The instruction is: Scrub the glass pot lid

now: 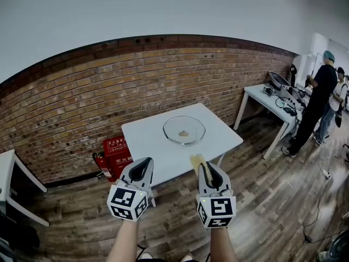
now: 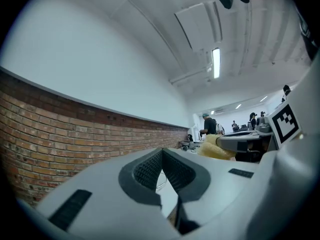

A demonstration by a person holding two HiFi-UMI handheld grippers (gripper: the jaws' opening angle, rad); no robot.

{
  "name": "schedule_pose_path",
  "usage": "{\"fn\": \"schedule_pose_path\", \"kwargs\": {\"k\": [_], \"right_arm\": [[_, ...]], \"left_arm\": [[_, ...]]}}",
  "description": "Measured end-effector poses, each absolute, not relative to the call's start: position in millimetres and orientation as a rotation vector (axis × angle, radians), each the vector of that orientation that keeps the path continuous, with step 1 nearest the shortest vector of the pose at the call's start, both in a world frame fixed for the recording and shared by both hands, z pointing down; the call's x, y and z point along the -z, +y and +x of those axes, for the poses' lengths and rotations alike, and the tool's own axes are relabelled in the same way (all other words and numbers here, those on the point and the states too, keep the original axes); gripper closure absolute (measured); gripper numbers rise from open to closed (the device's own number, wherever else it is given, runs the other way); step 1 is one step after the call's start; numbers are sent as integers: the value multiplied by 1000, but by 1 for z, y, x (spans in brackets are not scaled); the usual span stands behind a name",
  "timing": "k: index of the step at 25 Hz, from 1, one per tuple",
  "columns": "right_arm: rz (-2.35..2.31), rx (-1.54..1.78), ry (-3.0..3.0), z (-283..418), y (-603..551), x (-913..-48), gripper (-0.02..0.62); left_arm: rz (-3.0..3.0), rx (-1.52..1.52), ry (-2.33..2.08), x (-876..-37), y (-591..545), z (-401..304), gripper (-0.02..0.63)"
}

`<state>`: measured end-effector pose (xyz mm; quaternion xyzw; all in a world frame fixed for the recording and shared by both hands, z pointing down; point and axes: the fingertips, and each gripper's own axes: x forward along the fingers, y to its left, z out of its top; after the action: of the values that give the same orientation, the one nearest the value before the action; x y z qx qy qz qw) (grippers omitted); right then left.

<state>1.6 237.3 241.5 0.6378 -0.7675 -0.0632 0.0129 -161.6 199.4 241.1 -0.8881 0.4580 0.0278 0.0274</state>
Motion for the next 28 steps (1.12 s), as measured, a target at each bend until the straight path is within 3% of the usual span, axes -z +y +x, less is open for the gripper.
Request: {"fn": "schedule_pose_path", "kwargs": {"k": [28], "right_arm": [[1915,173,-2497,88,236,-253,538]], "left_arm": [[-2712,-33,1450,-254,205,-64,597]]}}
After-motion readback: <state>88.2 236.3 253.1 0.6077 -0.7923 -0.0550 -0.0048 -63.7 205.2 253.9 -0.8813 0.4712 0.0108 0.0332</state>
